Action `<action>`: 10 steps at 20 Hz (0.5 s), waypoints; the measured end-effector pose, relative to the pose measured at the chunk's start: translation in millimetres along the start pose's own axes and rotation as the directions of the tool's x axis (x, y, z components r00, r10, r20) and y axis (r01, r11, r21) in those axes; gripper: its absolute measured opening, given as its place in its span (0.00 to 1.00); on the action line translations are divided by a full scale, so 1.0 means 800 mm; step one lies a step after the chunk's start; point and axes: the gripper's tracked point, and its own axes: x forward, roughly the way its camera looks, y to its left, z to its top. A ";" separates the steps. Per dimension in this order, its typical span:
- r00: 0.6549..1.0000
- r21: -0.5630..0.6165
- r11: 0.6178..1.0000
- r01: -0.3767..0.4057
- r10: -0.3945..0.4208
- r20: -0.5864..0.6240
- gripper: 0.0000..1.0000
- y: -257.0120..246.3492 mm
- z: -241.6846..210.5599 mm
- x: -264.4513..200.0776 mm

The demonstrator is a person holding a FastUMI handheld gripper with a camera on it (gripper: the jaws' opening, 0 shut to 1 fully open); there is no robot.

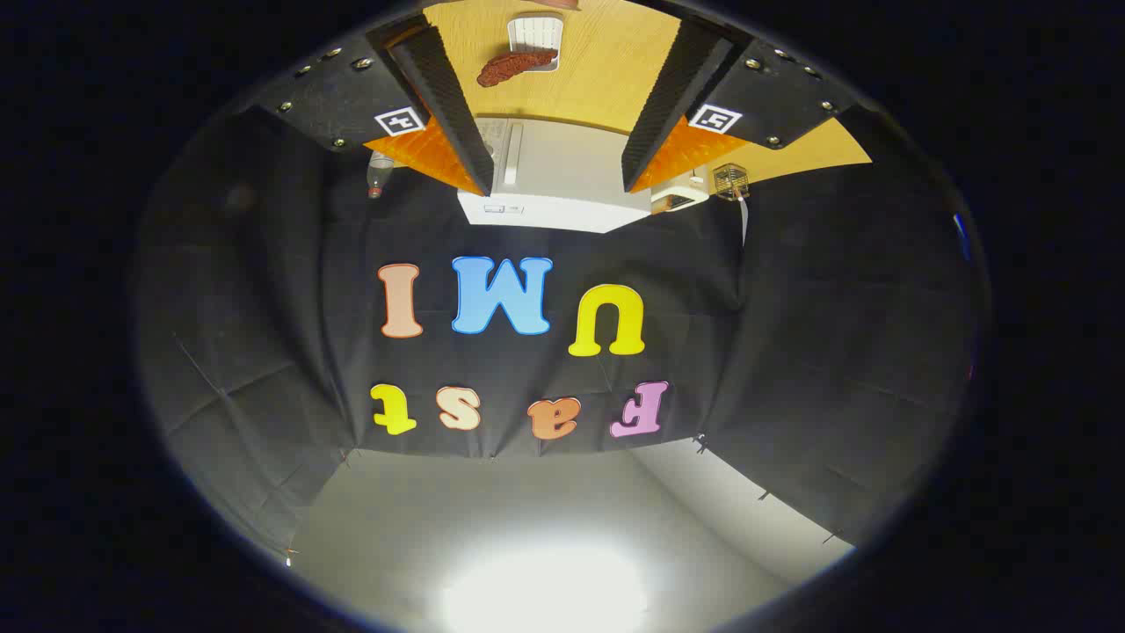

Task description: Open the microwave, put the food inside, and close the microwave door.

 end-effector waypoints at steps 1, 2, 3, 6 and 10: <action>1.000 0.000 1.000 0.000 0.000 -0.002 0.93 0.000 -0.001 0.000; 1.000 0.002 1.000 0.001 -0.001 -0.006 0.93 0.000 -0.004 0.000; 1.000 0.004 1.000 0.002 -0.002 -0.009 0.93 0.000 -0.005 0.001; 1.000 0.000 1.000 0.000 0.000 -0.013 0.93 0.001 -0.004 0.002; 1.000 -0.005 1.000 -0.002 0.002 -0.019 0.93 0.004 -0.007 0.003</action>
